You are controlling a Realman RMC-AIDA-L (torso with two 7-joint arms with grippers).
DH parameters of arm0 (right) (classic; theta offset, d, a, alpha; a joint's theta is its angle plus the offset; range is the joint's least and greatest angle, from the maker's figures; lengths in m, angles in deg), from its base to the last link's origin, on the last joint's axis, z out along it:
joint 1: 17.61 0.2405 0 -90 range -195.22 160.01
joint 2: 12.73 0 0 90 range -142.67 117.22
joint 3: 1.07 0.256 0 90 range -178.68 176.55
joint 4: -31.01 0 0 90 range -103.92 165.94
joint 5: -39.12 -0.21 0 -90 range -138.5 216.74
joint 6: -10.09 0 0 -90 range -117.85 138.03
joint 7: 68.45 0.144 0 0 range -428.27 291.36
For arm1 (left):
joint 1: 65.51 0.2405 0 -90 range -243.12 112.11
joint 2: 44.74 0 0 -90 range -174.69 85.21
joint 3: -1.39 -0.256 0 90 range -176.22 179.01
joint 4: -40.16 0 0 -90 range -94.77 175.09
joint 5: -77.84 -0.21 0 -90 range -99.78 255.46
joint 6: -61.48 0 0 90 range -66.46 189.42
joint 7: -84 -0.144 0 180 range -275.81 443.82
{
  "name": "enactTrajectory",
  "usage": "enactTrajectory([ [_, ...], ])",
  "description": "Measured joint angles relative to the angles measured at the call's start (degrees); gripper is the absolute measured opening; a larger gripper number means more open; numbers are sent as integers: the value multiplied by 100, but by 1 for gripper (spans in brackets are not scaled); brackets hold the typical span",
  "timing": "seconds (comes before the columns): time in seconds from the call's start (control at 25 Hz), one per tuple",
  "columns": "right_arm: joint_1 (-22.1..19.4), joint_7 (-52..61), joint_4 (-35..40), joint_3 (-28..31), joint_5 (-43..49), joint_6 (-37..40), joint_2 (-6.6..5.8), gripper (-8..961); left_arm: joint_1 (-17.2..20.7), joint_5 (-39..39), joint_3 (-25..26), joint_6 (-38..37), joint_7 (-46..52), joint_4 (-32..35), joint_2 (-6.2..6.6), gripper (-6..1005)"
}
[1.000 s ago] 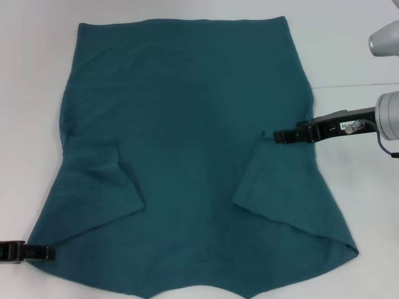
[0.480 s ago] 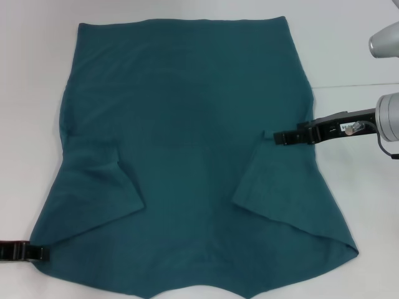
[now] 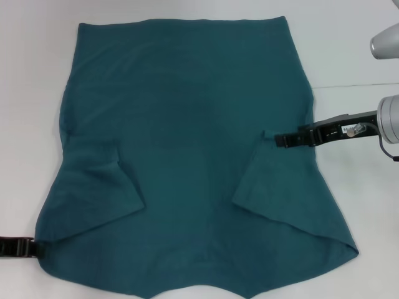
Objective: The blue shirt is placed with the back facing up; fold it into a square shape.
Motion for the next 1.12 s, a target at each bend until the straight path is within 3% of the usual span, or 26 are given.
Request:
enactTrajectory([
  [0.32,33,777,199,-20,662,661,-81,747,-17,34,-60,16,-77,0,8,16],
  [0.72,9,1877,427,0,1683,2036,-107,748,-53,41,-72,-8,-157,0,8,15],
  [1.12,-264,2240,499,-22,2405,2336,84,748,-86,43,-127,-21,-160,0,9,15],
])
